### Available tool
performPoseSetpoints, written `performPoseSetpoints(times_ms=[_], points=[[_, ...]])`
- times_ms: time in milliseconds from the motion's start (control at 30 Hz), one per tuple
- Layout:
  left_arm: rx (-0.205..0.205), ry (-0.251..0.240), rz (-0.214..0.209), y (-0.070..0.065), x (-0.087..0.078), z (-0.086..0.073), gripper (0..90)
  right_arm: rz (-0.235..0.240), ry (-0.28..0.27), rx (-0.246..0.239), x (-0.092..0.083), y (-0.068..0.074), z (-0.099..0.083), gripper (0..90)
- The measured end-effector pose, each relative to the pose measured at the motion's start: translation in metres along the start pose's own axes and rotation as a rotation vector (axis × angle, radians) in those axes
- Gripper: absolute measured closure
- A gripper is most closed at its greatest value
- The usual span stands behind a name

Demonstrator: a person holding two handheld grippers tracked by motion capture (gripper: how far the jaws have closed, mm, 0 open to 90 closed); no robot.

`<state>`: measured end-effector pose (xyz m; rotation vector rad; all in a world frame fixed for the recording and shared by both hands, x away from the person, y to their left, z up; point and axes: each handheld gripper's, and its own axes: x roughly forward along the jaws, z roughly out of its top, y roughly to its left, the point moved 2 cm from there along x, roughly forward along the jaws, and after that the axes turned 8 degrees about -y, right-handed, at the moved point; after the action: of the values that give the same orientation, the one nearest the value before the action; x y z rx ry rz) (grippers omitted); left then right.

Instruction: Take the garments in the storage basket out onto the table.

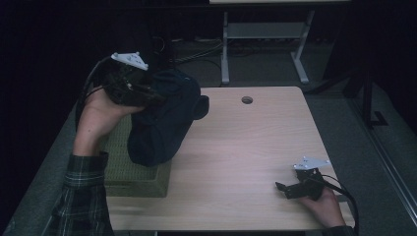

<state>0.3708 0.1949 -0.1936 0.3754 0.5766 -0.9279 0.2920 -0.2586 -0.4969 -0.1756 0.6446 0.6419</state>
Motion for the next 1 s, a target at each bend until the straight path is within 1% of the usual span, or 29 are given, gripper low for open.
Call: performPoseSetpoints(times_ms=[33,67,133,167,200,233,267,300,433,467,533,600,667,700,733,767,800,833,867,900,933,967,1000], points=[[0.000,0.000,0.000,0.000,0.000,0.000,76.4,0.000,0.000,0.000,0.000,0.000,0.000,1.3],[0.009,0.001,-0.013,-0.004,0.005,0.004,76.4,0.000,0.000,0.000,0.000,0.000,0.000,1.3],[0.014,0.003,-0.027,-0.008,0.011,0.007,76.4,0.000,0.000,0.002,0.000,0.000,0.000,1.3],[0.014,0.003,-0.027,-0.008,0.011,0.007,76.4,0.000,0.000,0.002,0.000,0.000,0.000,1.3],[0.025,0.006,-0.040,-0.011,0.017,0.011,76.4,0.001,0.000,0.004,0.000,0.000,0.000,1.3],[0.025,0.006,-0.040,-0.011,0.017,0.011,76.4,0.001,0.000,0.003,0.000,0.000,0.000,1.3],[0.037,0.007,-0.055,-0.015,0.023,0.015,76.4,0.001,0.000,0.004,0.000,0.000,0.000,1.3],[0.037,0.007,-0.055,-0.015,0.023,0.015,76.4,0.001,0.000,0.004,0.000,0.000,0.000,1.3],[0.061,0.005,-0.083,-0.024,0.037,0.022,76.4,0.001,0.000,0.003,0.000,0.000,0.000,1.3],[0.064,0.003,-0.096,-0.029,0.043,0.026,76.4,0.001,0.002,0.005,0.000,0.000,0.000,1.3],[0.073,0.001,-0.109,-0.033,0.050,0.030,76.4,0.001,-0.001,0.000,0.000,0.000,0.000,1.3],[0.076,-0.002,-0.114,-0.035,0.053,0.032,76.4,0.001,-0.001,0.000,0.000,0.000,0.000,1.3],[0.086,-0.004,-0.128,-0.042,0.062,0.037,76.4,0.001,0.001,0.003,0.000,0.000,0.000,1.3],[0.086,-0.004,-0.128,-0.042,0.062,0.037,76.4,0.001,0.001,0.003,0.000,0.000,0.000,1.3],[0.091,-0.003,-0.138,-0.046,0.067,0.040,76.5,0.001,-0.001,-0.001,0.000,0.000,0.000,1.3],[0.091,-0.003,-0.138,-0.046,0.067,0.040,76.5,0.001,-0.001,-0.001,0.000,0.000,0.000,1.3],[0.100,-0.004,-0.150,-0.049,0.073,0.043,76.5,0.001,-0.002,-0.002,0.000,0.000,0.000,1.3],[0.100,-0.004,-0.150,-0.049,0.073,0.043,76.5,0.001,-0.002,-0.002,0.000,0.000,0.000,1.3],[0.103,-0.002,-0.162,-0.053,0.079,0.045,76.5,0.000,-0.002,-0.003,0.000,0.000,0.000,1.3],[0.103,-0.002,-0.162,-0.053,0.079,0.045,76.5,0.001,-0.002,-0.002,0.000,0.000,0.000,1.3],[0.103,-0.003,-0.171,-0.057,0.085,0.046,76.5,0.001,-0.002,-0.002,0.000,0.000,0.000,1.3],[0.103,-0.003,-0.171,-0.057,0.085,0.046,76.6,0.001,-0.002,-0.002,0.000,0.000,0.000,1.3],[0.103,0.004,-0.181,-0.061,0.093,0.046,76.5,0.001,-0.002,-0.002,0.000,0.000,0.000,1.3]])
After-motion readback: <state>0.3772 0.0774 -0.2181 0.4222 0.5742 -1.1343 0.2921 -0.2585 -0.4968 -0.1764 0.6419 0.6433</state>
